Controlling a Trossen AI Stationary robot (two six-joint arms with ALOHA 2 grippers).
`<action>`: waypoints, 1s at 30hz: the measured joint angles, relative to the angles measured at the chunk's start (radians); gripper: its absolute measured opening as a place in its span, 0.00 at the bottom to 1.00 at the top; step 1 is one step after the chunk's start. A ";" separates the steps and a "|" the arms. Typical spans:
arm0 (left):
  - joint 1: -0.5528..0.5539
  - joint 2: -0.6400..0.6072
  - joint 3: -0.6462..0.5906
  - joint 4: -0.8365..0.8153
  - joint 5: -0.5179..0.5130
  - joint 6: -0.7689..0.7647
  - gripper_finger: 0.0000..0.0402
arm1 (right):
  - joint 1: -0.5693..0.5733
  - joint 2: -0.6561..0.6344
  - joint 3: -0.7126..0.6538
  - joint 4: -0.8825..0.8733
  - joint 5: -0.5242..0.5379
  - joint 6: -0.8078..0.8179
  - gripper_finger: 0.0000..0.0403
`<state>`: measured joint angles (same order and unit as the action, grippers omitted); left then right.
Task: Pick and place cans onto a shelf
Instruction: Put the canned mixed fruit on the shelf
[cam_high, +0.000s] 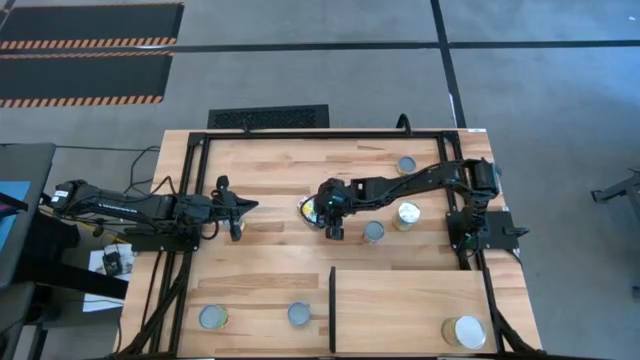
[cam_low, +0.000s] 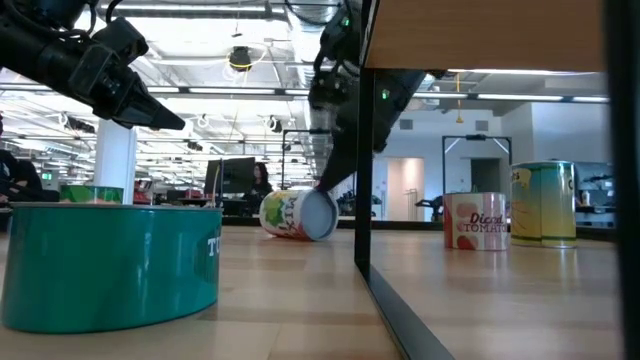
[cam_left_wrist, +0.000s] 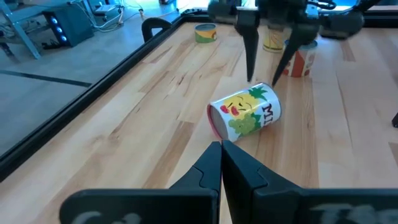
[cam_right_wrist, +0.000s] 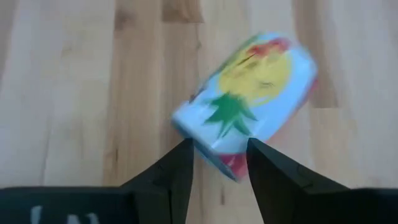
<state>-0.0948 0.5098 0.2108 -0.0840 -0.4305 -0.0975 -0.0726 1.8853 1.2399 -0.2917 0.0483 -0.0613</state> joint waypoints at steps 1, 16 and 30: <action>0.000 0.000 0.000 0.000 0.000 0.000 0.00 | 0.001 0.009 -0.001 -0.008 0.000 0.000 0.44; 0.000 0.000 0.000 0.000 0.001 0.007 0.00 | 0.000 0.034 0.031 0.060 0.040 0.012 0.42; 0.000 0.000 0.000 0.009 0.000 0.007 0.00 | 0.067 0.001 0.029 0.117 0.217 -0.182 0.46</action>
<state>-0.0948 0.5102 0.2108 -0.0755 -0.4301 -0.0907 -0.0061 1.8862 1.2694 -0.1751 0.2653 -0.2429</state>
